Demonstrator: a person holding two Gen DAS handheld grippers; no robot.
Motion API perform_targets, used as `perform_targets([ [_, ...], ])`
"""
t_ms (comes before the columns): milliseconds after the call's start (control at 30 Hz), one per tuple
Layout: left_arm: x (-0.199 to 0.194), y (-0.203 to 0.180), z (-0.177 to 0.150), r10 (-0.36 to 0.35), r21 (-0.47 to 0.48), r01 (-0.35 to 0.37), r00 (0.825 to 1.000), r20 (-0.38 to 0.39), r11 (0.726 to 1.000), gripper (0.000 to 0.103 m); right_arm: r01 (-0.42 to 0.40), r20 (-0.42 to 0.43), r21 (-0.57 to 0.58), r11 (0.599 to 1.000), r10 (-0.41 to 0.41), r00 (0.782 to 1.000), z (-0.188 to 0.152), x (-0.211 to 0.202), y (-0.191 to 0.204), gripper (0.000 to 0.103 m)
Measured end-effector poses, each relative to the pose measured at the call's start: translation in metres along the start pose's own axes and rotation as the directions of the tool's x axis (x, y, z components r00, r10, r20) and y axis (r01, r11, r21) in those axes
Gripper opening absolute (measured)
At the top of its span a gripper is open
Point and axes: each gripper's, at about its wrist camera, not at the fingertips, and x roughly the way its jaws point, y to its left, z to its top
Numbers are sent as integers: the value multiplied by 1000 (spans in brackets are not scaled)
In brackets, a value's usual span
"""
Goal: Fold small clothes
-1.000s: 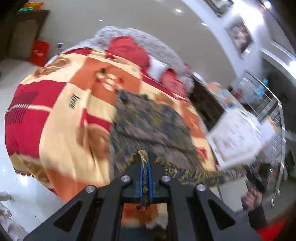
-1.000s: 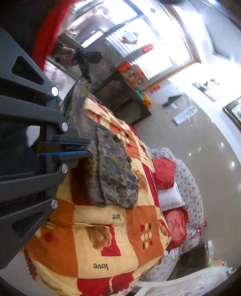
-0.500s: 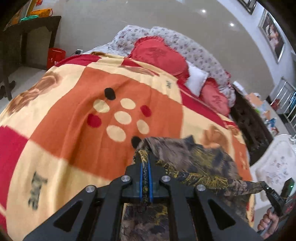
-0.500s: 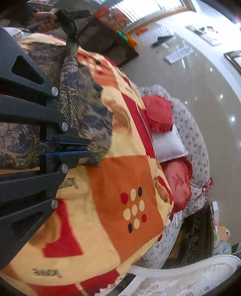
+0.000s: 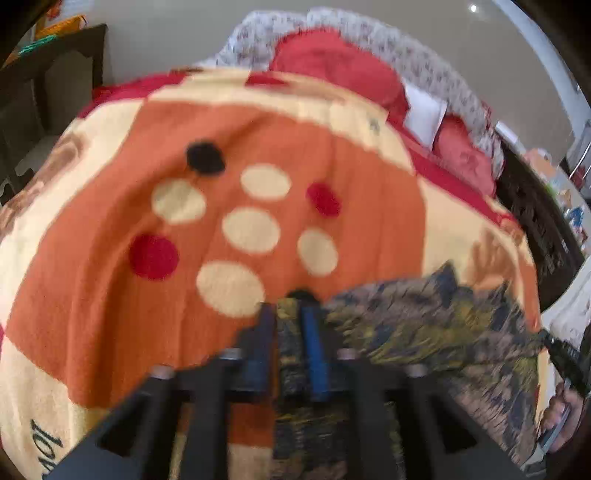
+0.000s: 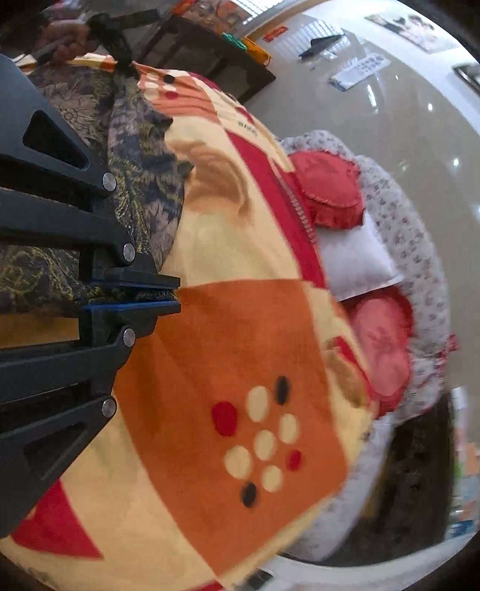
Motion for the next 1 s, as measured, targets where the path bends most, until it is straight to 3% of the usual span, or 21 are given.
perform_targets([
  [33,-3,3,-1,-12,7,12,1000,2,1000,38,-3,-22,38,999,4,1000,1,5,-6,16],
  [100,-13,11,-2,-23,18,23,1000,12,1000,58,-53,-22,110,993,56,998,1,0,-14,17],
  [167,-28,19,-5,18,31,-20,999,43,999,62,-99,7,131,986,99,995,2,-16,-17,19],
  [300,-69,1,-19,41,117,-55,991,124,992,57,-148,65,135,980,140,988,4,-54,-16,21],
  [433,-85,-58,-49,-24,235,-14,987,159,972,45,-46,96,26,999,43,994,-6,-77,16,22],
  [533,-69,-96,-72,-28,284,-13,989,142,959,45,1,40,-158,987,5,999,-28,-59,67,22],
  [633,-33,-103,-81,22,259,-44,996,87,965,46,79,17,-303,950,-77,997,-55,-30,107,22],
  [700,-13,-97,-88,56,240,-73,996,75,968,46,129,14,-358,925,-133,991,-69,-9,120,22],
  [800,-15,-95,-99,27,254,-62,990,140,965,47,165,-11,-373,913,-183,983,-91,26,107,25],
  [1000,-15,-95,-96,23,247,-55,991,131,967,49,-17,-54,-198,980,6,999,-83,27,68,27],
])
